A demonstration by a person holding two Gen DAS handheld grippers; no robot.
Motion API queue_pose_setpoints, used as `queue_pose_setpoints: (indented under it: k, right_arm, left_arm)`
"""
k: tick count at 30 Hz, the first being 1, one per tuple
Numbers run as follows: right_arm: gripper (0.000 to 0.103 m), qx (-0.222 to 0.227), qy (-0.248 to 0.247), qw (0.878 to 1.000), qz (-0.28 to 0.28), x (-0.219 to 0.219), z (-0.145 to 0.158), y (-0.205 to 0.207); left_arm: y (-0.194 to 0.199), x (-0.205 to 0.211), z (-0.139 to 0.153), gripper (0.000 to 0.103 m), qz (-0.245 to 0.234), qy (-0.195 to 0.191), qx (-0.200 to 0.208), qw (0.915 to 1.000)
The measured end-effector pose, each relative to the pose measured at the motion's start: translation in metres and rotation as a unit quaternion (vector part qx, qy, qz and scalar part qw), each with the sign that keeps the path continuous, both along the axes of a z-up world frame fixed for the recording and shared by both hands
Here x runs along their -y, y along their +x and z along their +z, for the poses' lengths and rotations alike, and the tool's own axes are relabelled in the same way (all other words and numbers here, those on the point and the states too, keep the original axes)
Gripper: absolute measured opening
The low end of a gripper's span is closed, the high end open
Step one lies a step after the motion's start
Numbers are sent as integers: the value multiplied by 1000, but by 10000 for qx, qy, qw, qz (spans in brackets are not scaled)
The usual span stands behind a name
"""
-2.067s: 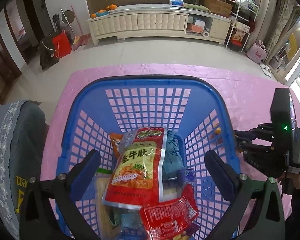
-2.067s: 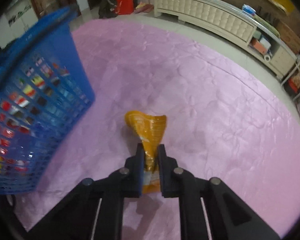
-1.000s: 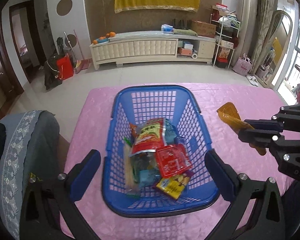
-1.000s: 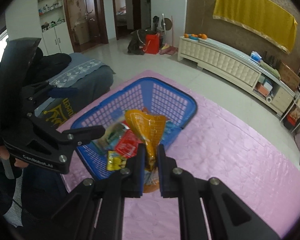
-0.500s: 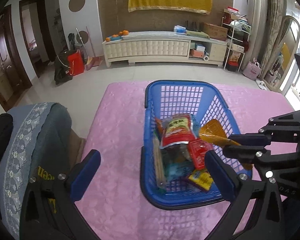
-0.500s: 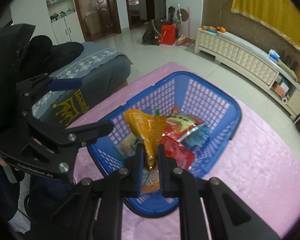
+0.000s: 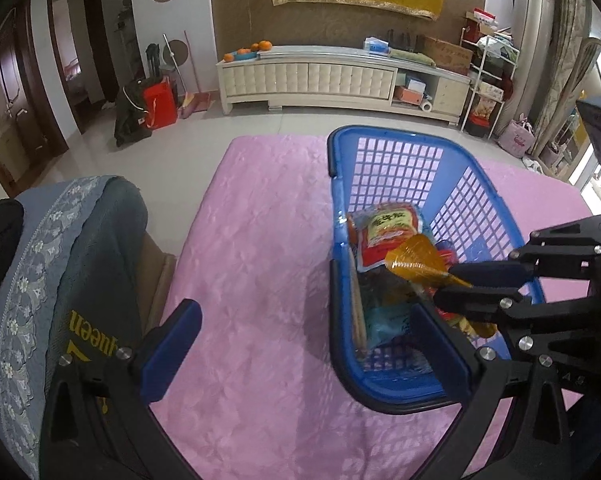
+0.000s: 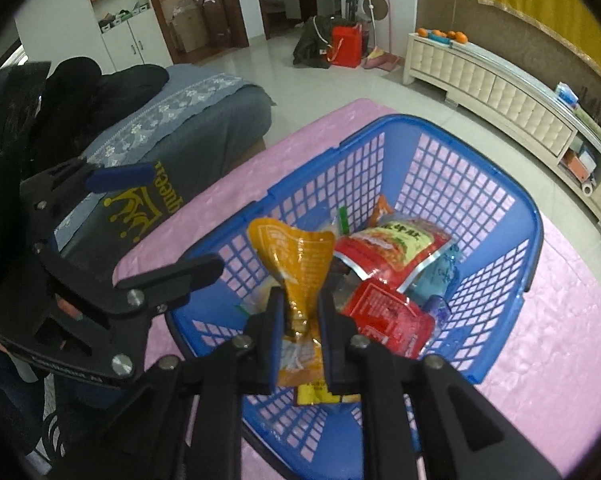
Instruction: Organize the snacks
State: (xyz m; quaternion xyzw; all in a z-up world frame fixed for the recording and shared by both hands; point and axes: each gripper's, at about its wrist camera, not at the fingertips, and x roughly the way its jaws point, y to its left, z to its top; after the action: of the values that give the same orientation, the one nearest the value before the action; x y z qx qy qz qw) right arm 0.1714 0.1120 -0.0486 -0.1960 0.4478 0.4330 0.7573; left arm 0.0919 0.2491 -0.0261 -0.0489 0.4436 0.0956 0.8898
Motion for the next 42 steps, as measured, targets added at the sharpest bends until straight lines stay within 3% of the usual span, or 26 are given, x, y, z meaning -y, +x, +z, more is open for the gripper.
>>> queue_pose_setpoints:
  k: [2, 6, 14, 21, 26, 29, 32, 42]
  right_arm:
    - [30, 124, 15, 9999, 13, -4, 0, 0]
    - [54, 131, -63, 9999, -74, 0, -7, 4]
    - [73, 289, 185, 9986, -413, 31, 3, -3]
    - [80, 648, 545, 9912, -1013, 82, 26, -27]
    - [84, 724, 850, 9832, -1442, 124, 40, -47]
    - [90, 819, 969, 9749, -1829, 152, 43, -63]
    - [103, 1031, 941, 9674, -2111, 177, 47, -80]
    - [103, 1578, 1621, 9378, -2634, 239, 91, -129]
  left_arm:
    - [-1, -2, -1, 103, 24, -39, 11, 10000]
    - [-3, -3, -1, 103, 39, -146, 55, 9999]
    - [-14, 16, 9, 103, -79, 26, 241, 9997]
    - [-33, 57, 23, 103, -219, 81, 547, 9982]
    - [-58, 97, 38, 103, -134, 190, 985, 9949]
    - [-73, 121, 45, 103, -123, 192, 1157, 9930]
    - [-85, 139, 53, 103, -198, 201, 1306, 9910]
    - [-127, 181, 102, 103, -367, 327, 2030, 9780]
